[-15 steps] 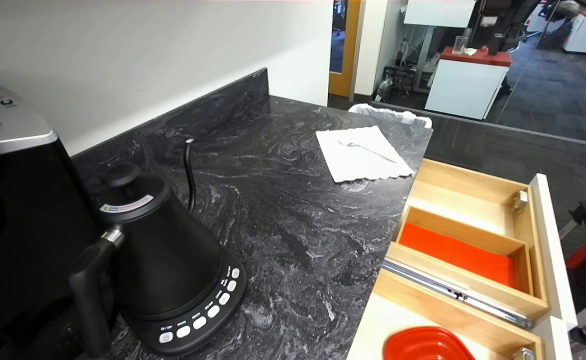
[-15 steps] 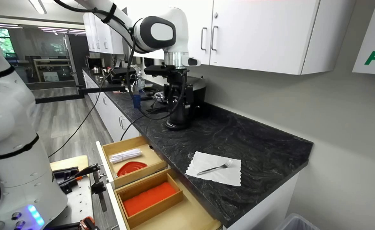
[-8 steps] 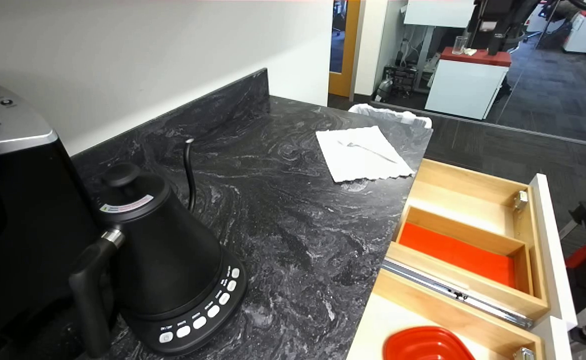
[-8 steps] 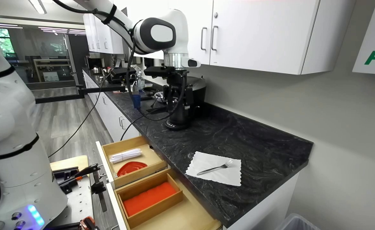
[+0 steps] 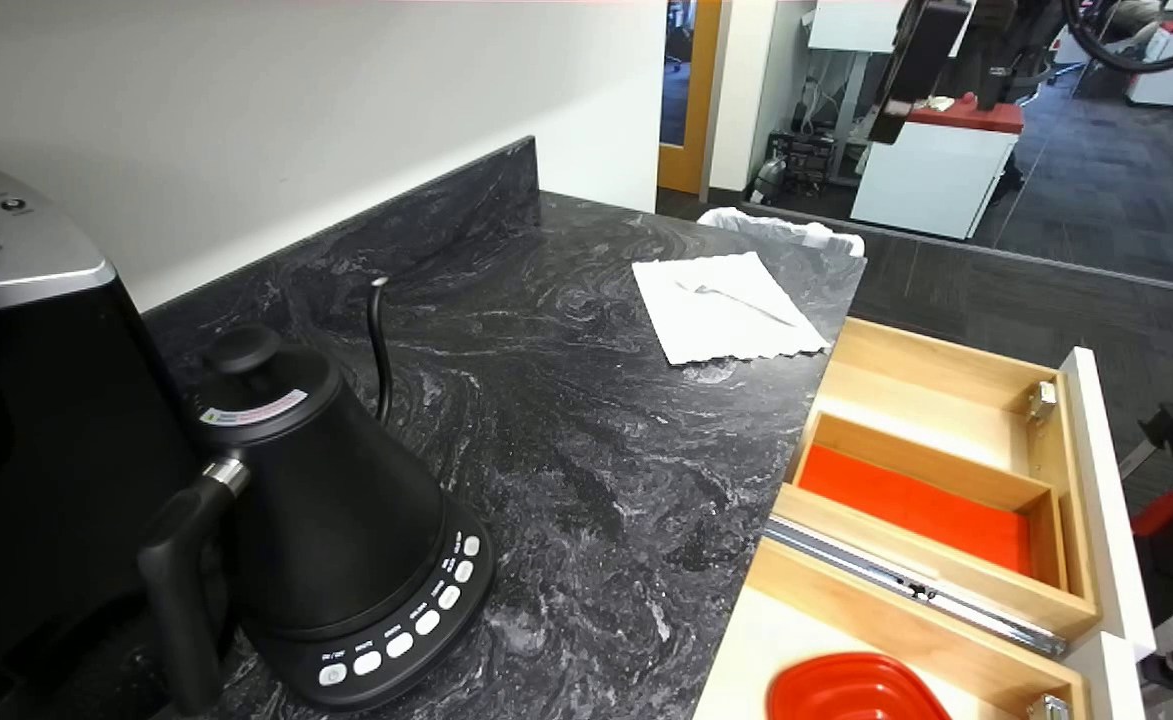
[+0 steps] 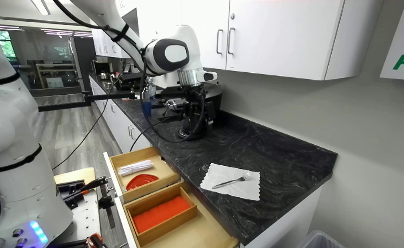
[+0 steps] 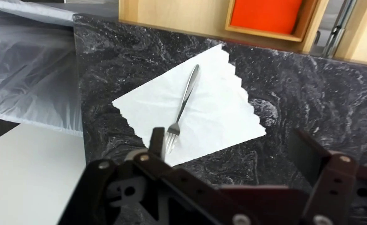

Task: Remove the fork from the counter and place it in the open drawer on the right

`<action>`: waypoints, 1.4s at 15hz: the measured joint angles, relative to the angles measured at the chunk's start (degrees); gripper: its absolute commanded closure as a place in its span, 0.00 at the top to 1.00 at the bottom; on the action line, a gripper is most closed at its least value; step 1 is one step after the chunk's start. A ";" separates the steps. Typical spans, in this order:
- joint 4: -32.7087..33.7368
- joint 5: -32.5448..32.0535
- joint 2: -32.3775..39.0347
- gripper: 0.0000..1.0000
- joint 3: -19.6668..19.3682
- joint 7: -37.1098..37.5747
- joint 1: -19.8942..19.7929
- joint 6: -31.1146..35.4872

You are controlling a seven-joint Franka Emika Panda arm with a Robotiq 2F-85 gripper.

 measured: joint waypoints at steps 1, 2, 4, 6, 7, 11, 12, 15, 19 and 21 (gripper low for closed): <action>-0.50 -1.92 2.19 1.00 -0.21 2.97 -0.78 3.23; -0.72 -3.77 4.39 1.00 -0.62 5.85 -1.66 5.82; -0.67 -5.99 8.30 1.00 -2.39 10.48 -3.25 8.79; -1.26 -5.78 8.14 1.00 -5.22 11.63 -4.80 8.30; -1.69 -5.52 6.79 1.00 -6.74 11.57 -5.80 7.23; -1.93 -5.90 -1.14 1.00 -10.16 11.64 -9.87 -1.50; -1.66 -6.22 -1.18 1.00 -9.86 12.88 -10.02 -1.59; -1.16 -6.51 -1.46 1.00 -9.00 14.21 -10.03 -4.03; -1.21 -6.07 -0.55 1.00 -6.46 14.18 -9.12 -6.61; -1.21 -6.07 -0.67 1.00 -5.41 14.18 -8.68 -8.29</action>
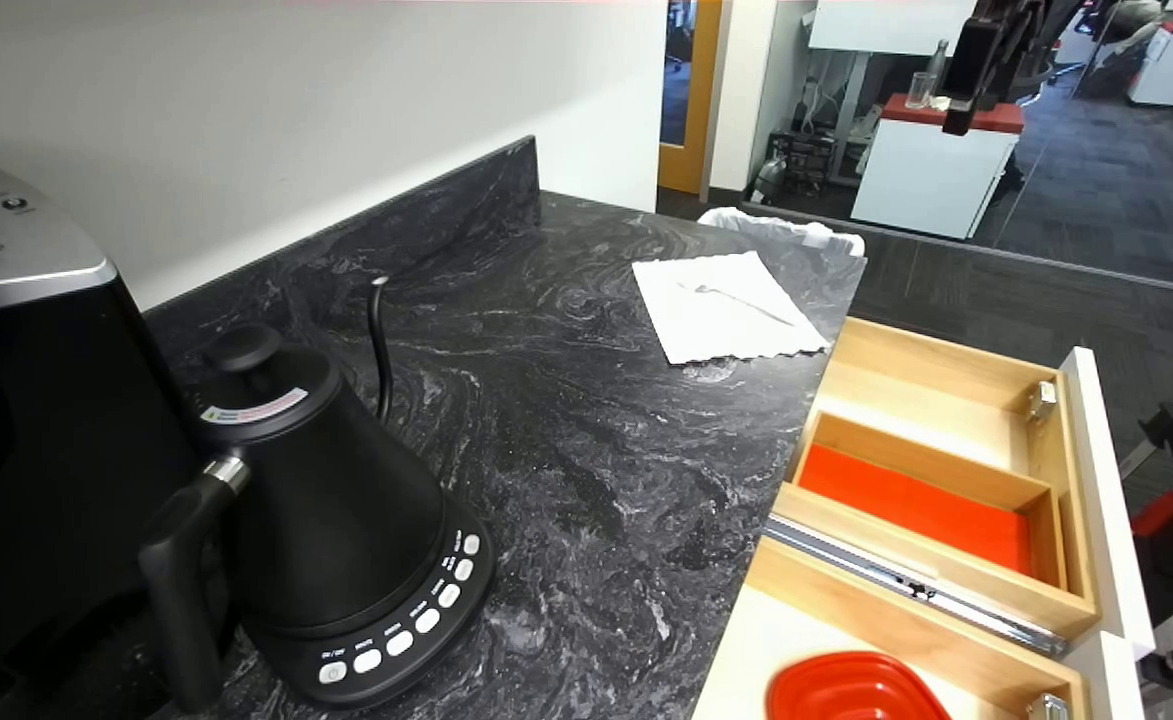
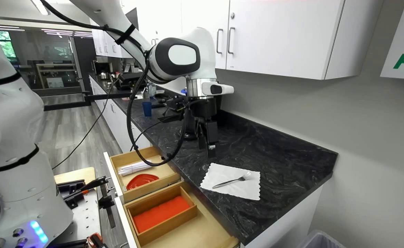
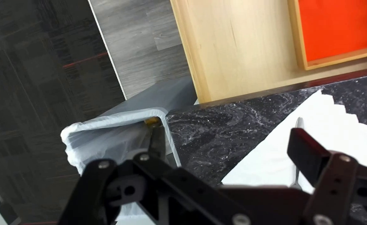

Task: Remove the fork from the counter and place it in the open drawer on the right

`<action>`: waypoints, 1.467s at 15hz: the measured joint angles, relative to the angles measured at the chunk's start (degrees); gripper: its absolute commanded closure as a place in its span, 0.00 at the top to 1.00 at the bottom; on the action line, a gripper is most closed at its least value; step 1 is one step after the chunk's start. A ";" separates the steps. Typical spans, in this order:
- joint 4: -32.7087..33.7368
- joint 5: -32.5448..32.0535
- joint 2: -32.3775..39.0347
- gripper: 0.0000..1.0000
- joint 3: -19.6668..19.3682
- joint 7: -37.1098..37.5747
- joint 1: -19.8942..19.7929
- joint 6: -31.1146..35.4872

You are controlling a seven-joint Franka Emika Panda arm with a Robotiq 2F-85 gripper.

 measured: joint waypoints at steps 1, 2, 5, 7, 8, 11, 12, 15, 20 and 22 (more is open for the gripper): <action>-0.01 0.00 -0.20 1.00 -0.01 -0.02 0.00 -0.21; -0.01 0.00 -0.31 1.00 -0.07 -0.04 0.00 -0.27; -0.02 0.00 -0.34 1.00 -0.17 -0.05 -0.01 -0.33; -0.02 0.00 -0.34 1.00 -0.18 -0.05 -0.01 -0.34; -0.01 0.00 -0.25 1.00 -0.17 -0.06 -0.01 -0.30; 0.03 0.27 1.53 1.00 -0.07 -0.15 0.09 1.36; 0.05 0.85 2.79 1.00 0.06 -0.35 0.26 2.88; 1.06 3.51 9.55 1.00 0.98 -0.55 1.57 10.54; 11.49 8.04 28.19 1.00 1.97 -0.53 4.85 18.59; 16.93 9.78 34.01 1.00 1.96 -0.80 5.21 18.79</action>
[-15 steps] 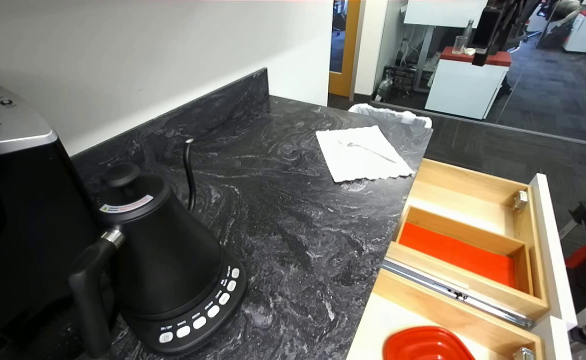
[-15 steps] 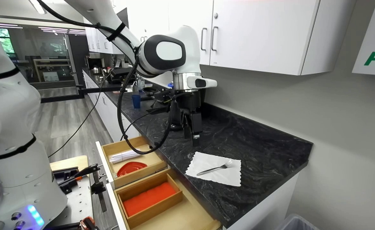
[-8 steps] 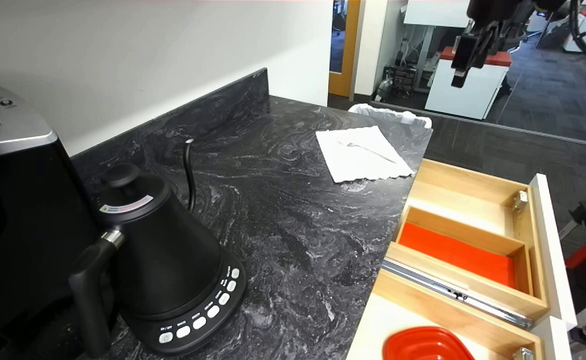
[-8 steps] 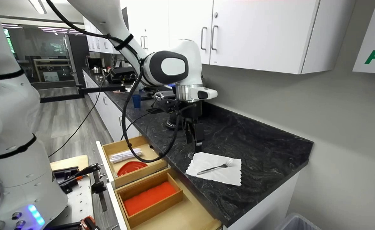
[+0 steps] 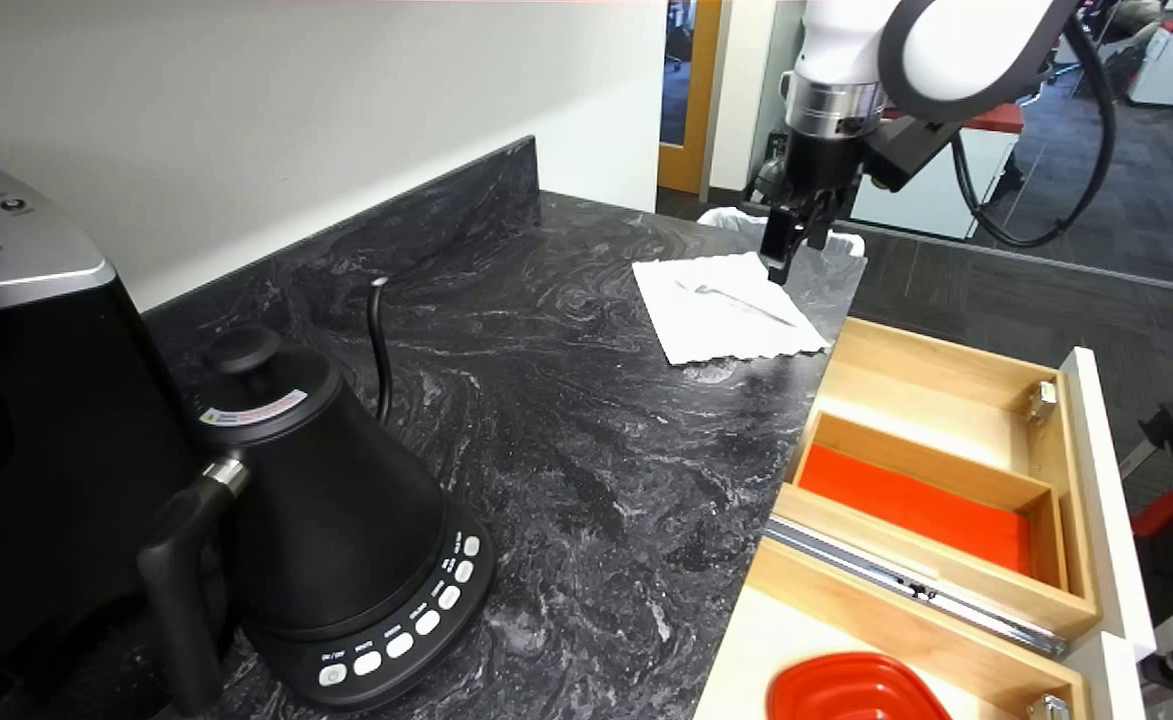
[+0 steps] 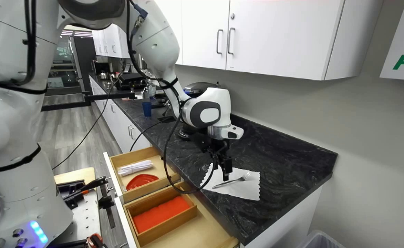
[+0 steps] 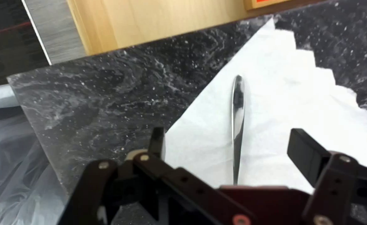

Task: Remove the fork from the counter and place it in the open drawer on the right

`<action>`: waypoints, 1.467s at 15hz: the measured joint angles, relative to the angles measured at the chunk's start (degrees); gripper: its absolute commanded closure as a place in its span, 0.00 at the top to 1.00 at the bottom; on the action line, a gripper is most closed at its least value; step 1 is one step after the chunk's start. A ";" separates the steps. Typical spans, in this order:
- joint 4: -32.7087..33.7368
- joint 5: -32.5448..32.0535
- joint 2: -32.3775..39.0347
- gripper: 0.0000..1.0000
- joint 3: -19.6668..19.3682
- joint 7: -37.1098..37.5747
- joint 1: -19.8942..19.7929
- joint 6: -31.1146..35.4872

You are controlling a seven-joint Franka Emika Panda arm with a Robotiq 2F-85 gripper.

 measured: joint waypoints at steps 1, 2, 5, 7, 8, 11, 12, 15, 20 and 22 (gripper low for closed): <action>2.61 0.81 2.35 1.00 -0.03 -0.21 0.10 0.01; 5.06 1.63 4.39 1.00 -0.03 -0.44 0.15 0.01; 11.62 3.69 9.32 1.00 0.00 -0.88 0.28 -0.01; 14.71 4.43 11.53 1.00 -0.03 -0.99 0.28 -0.02; 15.75 4.65 12.33 1.00 -0.05 -1.02 0.28 -0.02; 17.24 4.93 13.23 1.00 -0.30 -1.18 0.27 -0.05; 17.31 5.00 13.20 1.00 -0.44 -1.40 0.23 -0.06; 17.31 5.93 13.17 1.00 -0.64 -2.88 0.00 -0.30; 17.39 9.26 13.37 1.00 0.70 -6.25 -0.99 -2.96; 17.55 9.88 13.84 1.00 1.20 -6.78 -1.00 -3.68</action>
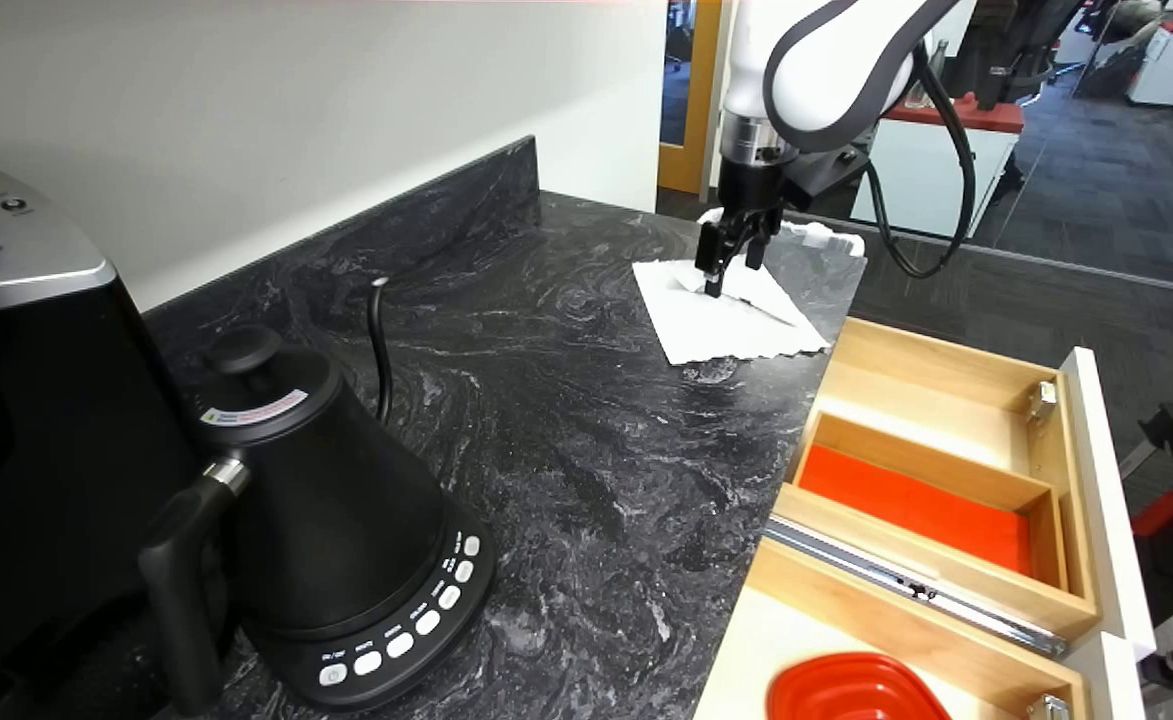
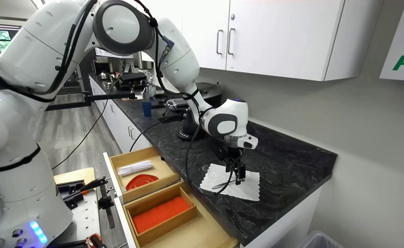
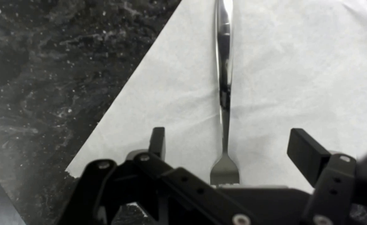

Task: Remove the fork from the counter and place it in the open drawer on the right

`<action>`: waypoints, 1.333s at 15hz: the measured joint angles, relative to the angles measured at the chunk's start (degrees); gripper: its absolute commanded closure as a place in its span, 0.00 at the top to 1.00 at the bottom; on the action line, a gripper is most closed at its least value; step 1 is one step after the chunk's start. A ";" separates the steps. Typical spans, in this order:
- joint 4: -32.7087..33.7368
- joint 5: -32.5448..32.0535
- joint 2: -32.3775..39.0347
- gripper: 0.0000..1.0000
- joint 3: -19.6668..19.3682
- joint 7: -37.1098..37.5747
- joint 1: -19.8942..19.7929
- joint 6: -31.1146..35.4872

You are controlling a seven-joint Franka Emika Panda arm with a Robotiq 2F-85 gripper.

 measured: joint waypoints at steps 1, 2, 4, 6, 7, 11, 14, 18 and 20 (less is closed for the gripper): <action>0.02 0.12 0.21 1.00 0.18 -0.16 0.00 -0.13; 0.02 0.17 0.39 1.00 0.26 -0.32 0.00 -0.19; 0.11 0.17 0.84 1.00 0.30 -0.41 0.02 -0.20; 0.48 0.17 1.45 1.00 0.33 -0.48 0.05 -0.20; 0.81 0.17 1.84 1.00 0.34 -0.52 0.05 -0.20; 1.49 0.17 2.62 1.00 0.27 -0.61 -0.05 -0.20; 1.90 0.17 2.62 1.00 0.15 -0.72 -0.14 -0.20; 2.47 0.17 2.62 0.67 0.16 -0.81 -0.16 -0.20; 2.47 0.17 2.63 0.53 0.16 -0.86 -0.16 -0.20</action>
